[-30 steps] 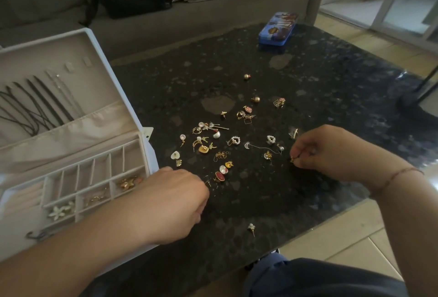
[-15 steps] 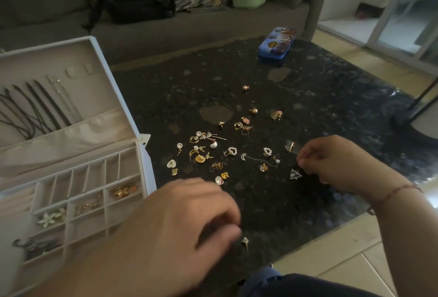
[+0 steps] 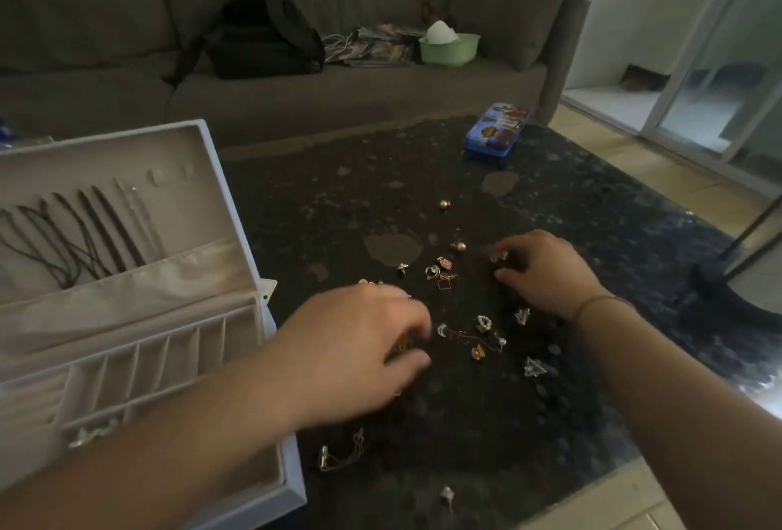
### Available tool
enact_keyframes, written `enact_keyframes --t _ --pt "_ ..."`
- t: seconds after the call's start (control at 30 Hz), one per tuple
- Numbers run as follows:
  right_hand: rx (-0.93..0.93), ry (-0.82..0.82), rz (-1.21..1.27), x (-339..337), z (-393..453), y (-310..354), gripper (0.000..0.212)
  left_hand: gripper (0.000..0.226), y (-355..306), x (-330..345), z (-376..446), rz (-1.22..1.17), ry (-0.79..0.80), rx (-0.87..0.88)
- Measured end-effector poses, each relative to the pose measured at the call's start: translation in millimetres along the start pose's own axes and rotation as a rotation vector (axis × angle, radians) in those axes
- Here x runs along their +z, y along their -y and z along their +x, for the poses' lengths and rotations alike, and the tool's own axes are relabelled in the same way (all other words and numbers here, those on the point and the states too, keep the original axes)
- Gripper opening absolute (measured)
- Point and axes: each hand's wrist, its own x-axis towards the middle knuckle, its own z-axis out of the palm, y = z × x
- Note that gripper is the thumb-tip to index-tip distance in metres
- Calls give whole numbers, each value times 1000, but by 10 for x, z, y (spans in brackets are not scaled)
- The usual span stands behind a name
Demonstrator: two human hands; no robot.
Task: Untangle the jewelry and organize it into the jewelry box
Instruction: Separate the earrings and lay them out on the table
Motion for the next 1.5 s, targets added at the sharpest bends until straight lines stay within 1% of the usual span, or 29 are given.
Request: enact_keyframes --t 0.03,0.07,0.1,0.13,0.17,0.2,0.27,0.33,0.43,0.5,0.57,0.6,0.7,0.73,0.8,0.9,1.0,1.07,1.1,1.13,1.17,1.2,1.27,1.33,1.37,1.43,1.5 --pt "-35 15 -36 6 61 -3 37 23 52 93 -30 139 -13 -121" --pt "-59 4 -57 8 101 -9 34 23 177 83 40 193 -80 -184" --pt "-81 -21 -72 14 132 -18 30 24 254 149 64 187 -77 -219" --pt "-109 -49 -98 20 148 -23 27 24 289 229 52 156 -36 -252" --pt "-140 -71 -144 27 159 -22 24 23 324 278 55 159 -32 -257" --pt "-169 -85 -204 33 159 -17 23 21 384 269 96 139 -22 -299" --pt "-228 -113 -304 48 147 -18 23 17 455 295 188 96 -39 -323" --pt "-260 -145 -299 57 113 -6 22 16 448 347 309 64 -70 -298" --pt "-227 -205 -112 56 22 44 18 21 431 417 587 44 -115 -195" --pt "-198 -213 -7 53 -43 73 16 28 382 465 748 69 -95 -171" --pt "-164 -185 60 36 -103 98 13 34 350 529 866 119 -66 -161" --pt "-128 -157 163 17 -127 114 11 36 336 551 906 145 -51 -159" --pt "48 -52 651 -49 -191 163 12 34 318 595 976 201 -30 -162" --pt "83 -23 731 -73 -213 171 14 34 309 596 986 210 -26 -171" --pt "103 13 771 -89 -250 167 15 32 295 596 1004 257 -30 -151" --pt "117 40 751 -81 -312 186 15 29 280 603 1032 371 -55 -70" --pt "131 61 750 -96 -369 231 15 24 256 607 1050 413 -5 -96" --pt "136 79 760 -118 -419 283 16 22 227 603 1044 445 33 -82" --pt "136 77 768 -127 -450 312 16 20 212 592 1026 425 47 -81" --pt "137 63 777 -134 -481 340 16 17 213 579 1000 345 46 -100" --pt "137 43 783 -144 -522 370 16 12 201 541 953 184 19 -159" --pt "131 21 785 -154 -571 407 16 7 194 489 894 -39 -10 -257" --pt "98 -17 775 -163 -695 505 17 9 184 347 721 -546 -60 -446" --pt "47 -28 771 -142 -829 659 17 11 188 190 466 -990 -56 -565" --pt "28 -20 782 -119 -896 757 17 11 184 107 318 -1179 -35 -593" --pt "3 6 812 -50 -1013 987 18 9 204 -22 29 -1439 -22 -606" --pt "-6 27 844 36 -1096 1215 20 9 253 -103 -233 -1530 -49 -593"
